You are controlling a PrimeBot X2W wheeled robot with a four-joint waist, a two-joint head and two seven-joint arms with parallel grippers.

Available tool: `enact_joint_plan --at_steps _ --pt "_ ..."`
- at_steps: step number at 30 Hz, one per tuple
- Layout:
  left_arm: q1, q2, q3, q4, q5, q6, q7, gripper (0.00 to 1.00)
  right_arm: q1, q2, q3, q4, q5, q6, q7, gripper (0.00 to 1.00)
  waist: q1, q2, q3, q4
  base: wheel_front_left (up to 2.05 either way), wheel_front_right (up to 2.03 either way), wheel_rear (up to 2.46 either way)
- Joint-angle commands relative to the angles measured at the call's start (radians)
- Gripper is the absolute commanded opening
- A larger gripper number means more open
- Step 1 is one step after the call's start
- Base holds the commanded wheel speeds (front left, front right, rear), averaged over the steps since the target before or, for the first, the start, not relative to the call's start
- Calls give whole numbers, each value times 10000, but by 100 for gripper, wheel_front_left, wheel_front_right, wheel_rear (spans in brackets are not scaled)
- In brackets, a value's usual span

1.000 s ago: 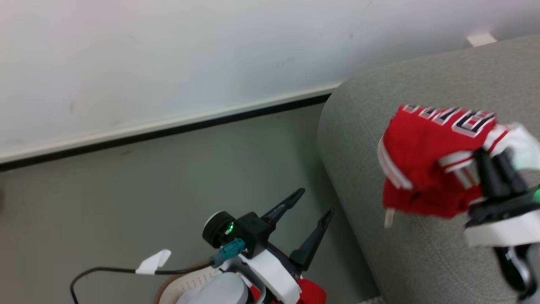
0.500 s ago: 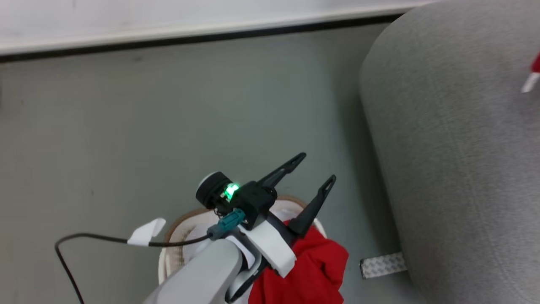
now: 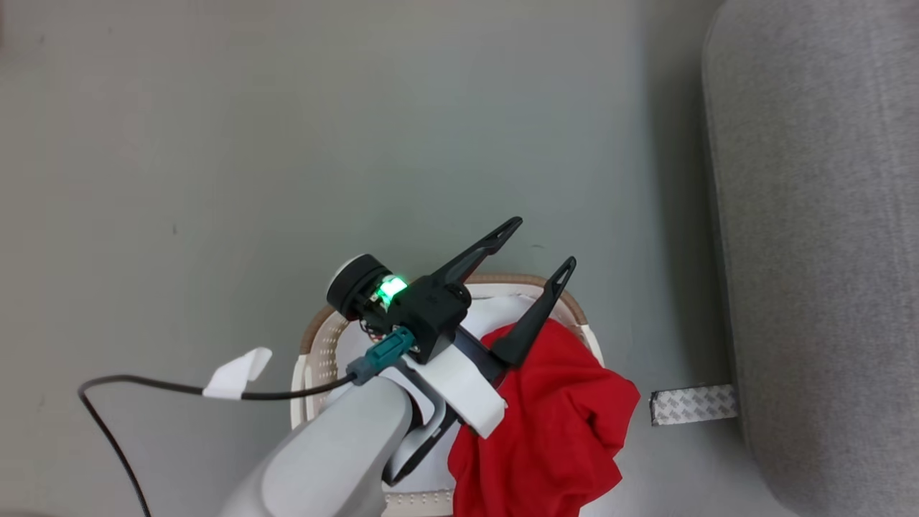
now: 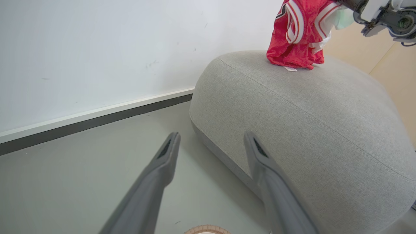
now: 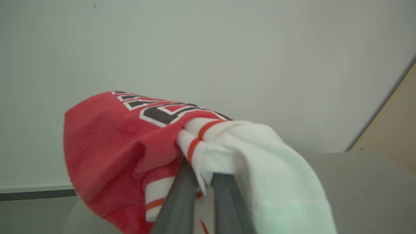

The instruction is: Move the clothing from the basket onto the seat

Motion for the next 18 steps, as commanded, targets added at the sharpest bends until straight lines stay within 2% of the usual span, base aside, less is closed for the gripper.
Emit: enact_joint_plan --at_steps 1,7,8,10,11,12,18 --pt "-129 5 37 -23 123 31 -48 100 -275 -68 190 488 -201 -22 6 0 -2 0 230 119 0 0 0" --pt "-210 -32 19 71 70 66 -116 100 -563 205 639 1950 -216 -23 270 0 -2 0 455 60 0 0 0" --pt "-230 -49 12 86 65 74 -125 100 -549 237 734 2222 -244 -23 404 9 -2 0 478 53 0 0 0" --pt "-264 -53 6 124 50 75 -126 100 -514 452 904 2731 -122 -23 754 49 -2 0 503 39 0 0 0" --pt "-264 -53 6 124 50 75 -126 100 -514 452 904 2731 -122 -23 754 49 -2 0 503 39 0 0 0" --pt "-281 -61 6 148 35 71 -131 100 -509 560 977 2940 -14 -22 950 100 -2 0 503 29 0 0 0" --pt "-279 34 76 288 -71 78 -186 100 -382 685 1534 3353 218 -22 1090 100 -2 0 293 -88 0 0 0"
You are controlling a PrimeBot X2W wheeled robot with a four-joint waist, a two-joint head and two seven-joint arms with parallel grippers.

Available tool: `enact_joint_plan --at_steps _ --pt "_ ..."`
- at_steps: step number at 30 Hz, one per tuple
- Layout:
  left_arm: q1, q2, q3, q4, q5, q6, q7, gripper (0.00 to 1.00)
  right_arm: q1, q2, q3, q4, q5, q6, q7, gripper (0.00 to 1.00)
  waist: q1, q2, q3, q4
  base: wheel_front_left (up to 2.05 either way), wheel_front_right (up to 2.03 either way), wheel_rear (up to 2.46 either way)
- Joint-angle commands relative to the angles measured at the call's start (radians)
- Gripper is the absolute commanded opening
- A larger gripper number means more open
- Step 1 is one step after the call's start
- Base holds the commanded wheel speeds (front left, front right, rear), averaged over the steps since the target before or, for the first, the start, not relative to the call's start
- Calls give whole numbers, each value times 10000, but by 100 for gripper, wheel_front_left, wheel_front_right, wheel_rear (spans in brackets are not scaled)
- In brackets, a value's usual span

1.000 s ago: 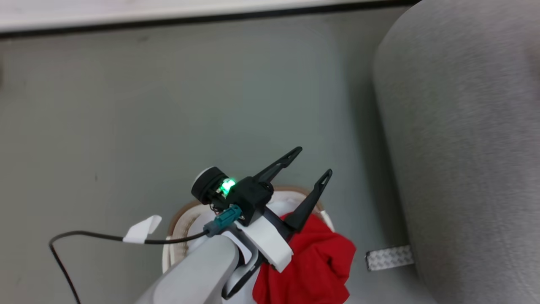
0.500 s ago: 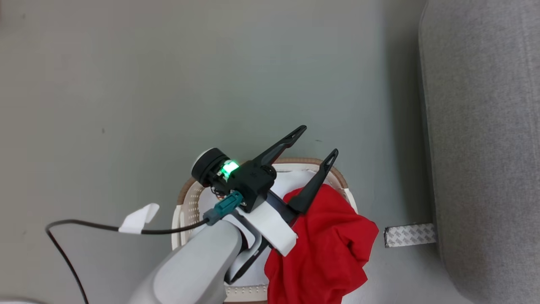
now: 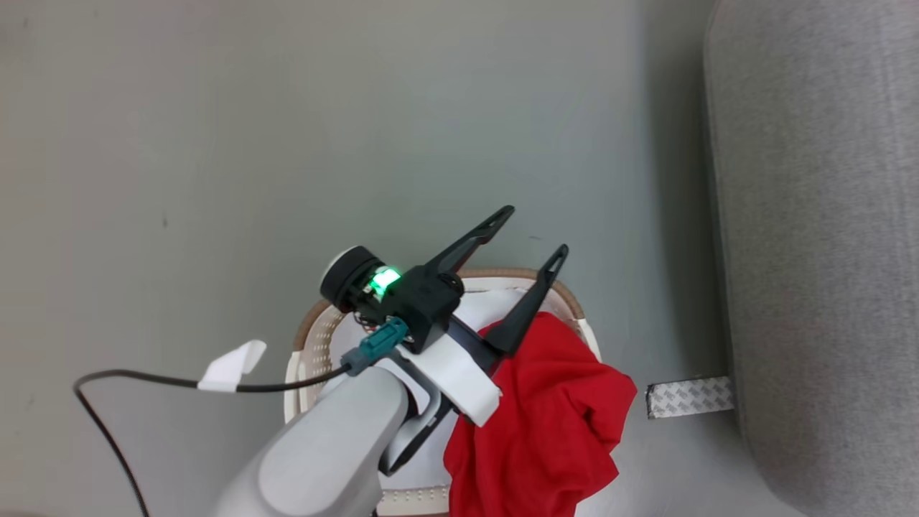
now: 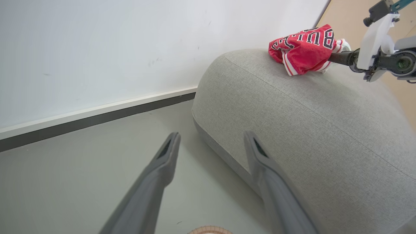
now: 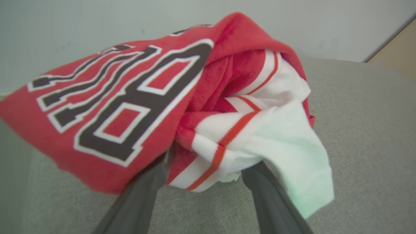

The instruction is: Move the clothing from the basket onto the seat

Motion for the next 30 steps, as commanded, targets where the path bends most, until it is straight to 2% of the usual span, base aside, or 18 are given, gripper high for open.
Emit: enact_joint_plan --at_steps 1,11,15,23,30 --pt "24 91 60 44 -56 22 -32 100 109 82 117 40 123 -24 20 100 -1 0 -124 -88 0 0 0" --pt "538 125 151 277 -323 116 -129 100 609 65 1034 224 616 -24 883 100 -1 0 -1390 -371 0 0 0" --pt "870 108 292 410 -525 210 -183 100 973 -174 1442 -74 820 -24 1242 100 -1 0 -2201 -466 0 0 0" --pt "1655 128 901 385 -736 411 -201 100 1844 -752 2123 -1590 1008 -24 868 100 -1 0 -3900 -432 0 0 0" --pt "2668 294 1780 193 -822 659 -199 100 2897 -978 2346 -3724 873 -24 363 100 -1 0 -5346 -166 0 0 0"
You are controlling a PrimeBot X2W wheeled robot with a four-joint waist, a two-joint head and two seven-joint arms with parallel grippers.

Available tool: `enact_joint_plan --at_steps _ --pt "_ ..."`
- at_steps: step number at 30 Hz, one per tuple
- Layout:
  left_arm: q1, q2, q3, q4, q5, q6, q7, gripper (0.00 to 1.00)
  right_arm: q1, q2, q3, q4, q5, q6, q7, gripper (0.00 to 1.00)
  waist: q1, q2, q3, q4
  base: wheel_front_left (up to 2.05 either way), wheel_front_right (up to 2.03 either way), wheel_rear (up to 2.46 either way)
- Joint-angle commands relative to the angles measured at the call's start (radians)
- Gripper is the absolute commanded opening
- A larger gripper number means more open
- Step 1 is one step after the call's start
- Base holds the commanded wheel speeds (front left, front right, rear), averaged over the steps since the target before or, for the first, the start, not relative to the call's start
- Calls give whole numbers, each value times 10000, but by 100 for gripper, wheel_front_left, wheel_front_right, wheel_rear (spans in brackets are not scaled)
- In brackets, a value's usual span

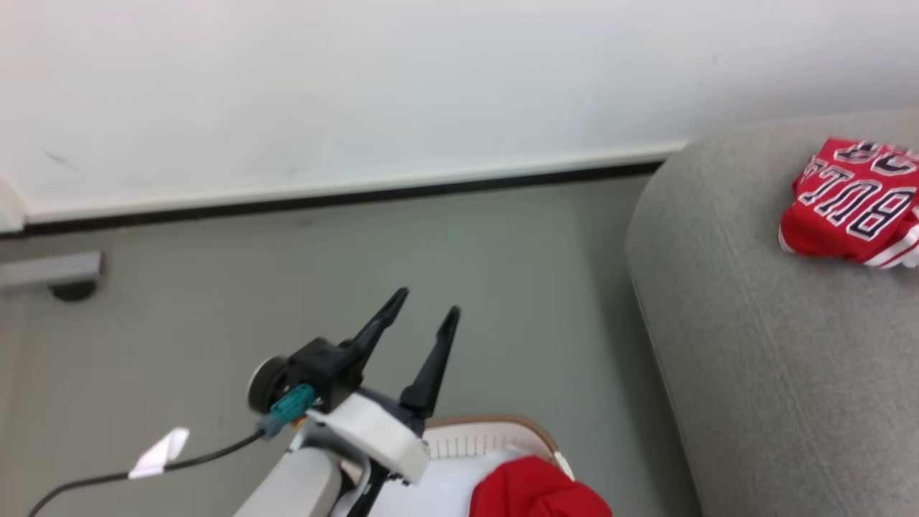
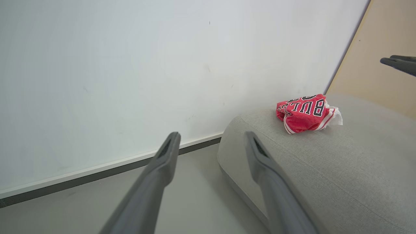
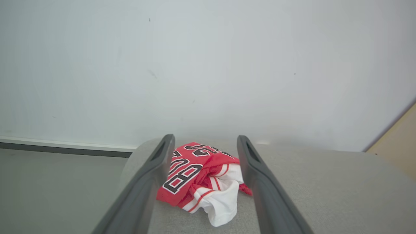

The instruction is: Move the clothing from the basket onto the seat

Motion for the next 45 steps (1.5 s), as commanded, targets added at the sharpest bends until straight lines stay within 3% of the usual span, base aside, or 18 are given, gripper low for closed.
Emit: enact_joint_plan --at_steps 1,9,17,22,34,45 --pt "386 120 189 -51 -51 79 -5 100 553 -57 -10 -469 16 -23 -125 100 2 0 -894 234 0 0 0" --pt "1451 382 1416 -444 -190 479 -7 100 2757 481 -1078 -2836 -198 -22 -878 100 2 0 -1707 676 0 0 0" --pt "2454 622 2646 -824 -61 732 -6 100 4783 2220 -2050 -4484 -1112 -22 -1245 100 2 0 -1870 966 0 0 0" --pt "3070 379 3327 -1079 149 779 -6 100 5635 3119 -2162 -5017 -2076 -22 -1481 100 2 0 -1870 1116 0 0 0" --pt "4129 -614 4764 -1359 1230 186 -6 100 6699 4709 -2353 -5408 -3173 -22 -1569 100 2 0 -1702 1196 0 0 0" --pt "4172 -1116 5323 -1281 1830 -338 -6 100 6733 5130 -2215 -5515 -3272 -22 -1570 100 2 0 -1522 1035 0 0 0"
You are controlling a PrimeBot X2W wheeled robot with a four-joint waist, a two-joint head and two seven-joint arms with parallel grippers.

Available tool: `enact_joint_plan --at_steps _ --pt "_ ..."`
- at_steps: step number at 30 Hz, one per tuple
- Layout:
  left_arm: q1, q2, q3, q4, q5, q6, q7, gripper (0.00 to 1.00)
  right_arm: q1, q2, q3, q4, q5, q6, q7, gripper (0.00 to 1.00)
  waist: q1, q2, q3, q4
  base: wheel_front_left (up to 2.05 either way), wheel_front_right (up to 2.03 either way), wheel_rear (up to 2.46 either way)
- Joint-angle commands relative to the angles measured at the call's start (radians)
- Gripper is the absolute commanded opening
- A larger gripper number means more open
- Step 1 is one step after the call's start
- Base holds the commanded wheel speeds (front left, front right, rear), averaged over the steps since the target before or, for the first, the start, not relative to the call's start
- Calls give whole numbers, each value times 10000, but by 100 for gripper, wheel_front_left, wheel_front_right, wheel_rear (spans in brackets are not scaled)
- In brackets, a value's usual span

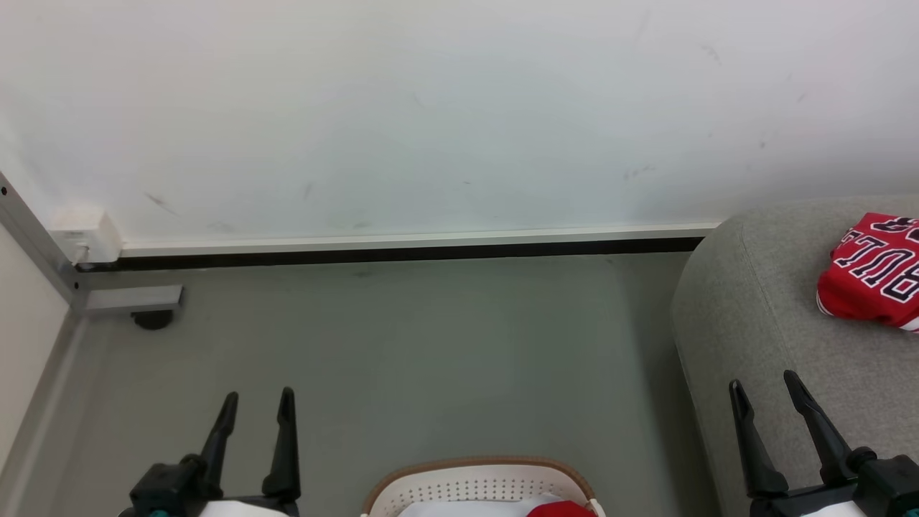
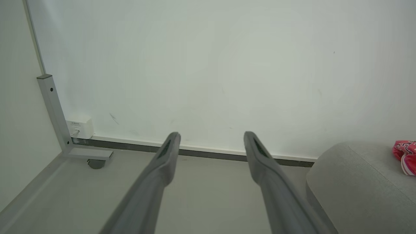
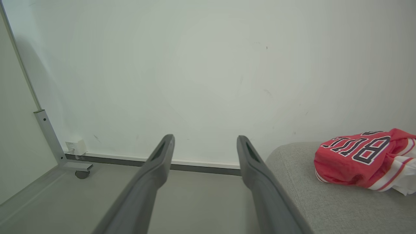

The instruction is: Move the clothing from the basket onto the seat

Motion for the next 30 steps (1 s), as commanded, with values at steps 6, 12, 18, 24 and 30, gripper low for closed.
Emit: enact_joint_plan --at_steps 6,12,18,24,30 --pt "15 -127 194 82 281 -207 -5 100 -23 238 -153 -45 -46 -22 -29 100 0 0 13 -33 0 0 0" --pt "-47 -159 235 137 340 -276 -5 100 -63 216 -136 21 10 -22 -30 100 0 0 29 -6 0 0 0" --pt "-73 -176 259 196 373 -338 -5 100 -145 185 -91 72 46 -22 -30 100 0 0 51 -25 0 0 0" --pt "-210 -182 117 177 314 -393 -5 100 -298 23 -56 118 161 -22 -30 100 0 0 198 -183 0 0 0" --pt "-555 -181 -222 501 135 -521 -5 100 -595 -287 -311 242 318 -22 -30 100 0 0 654 -468 0 0 0"
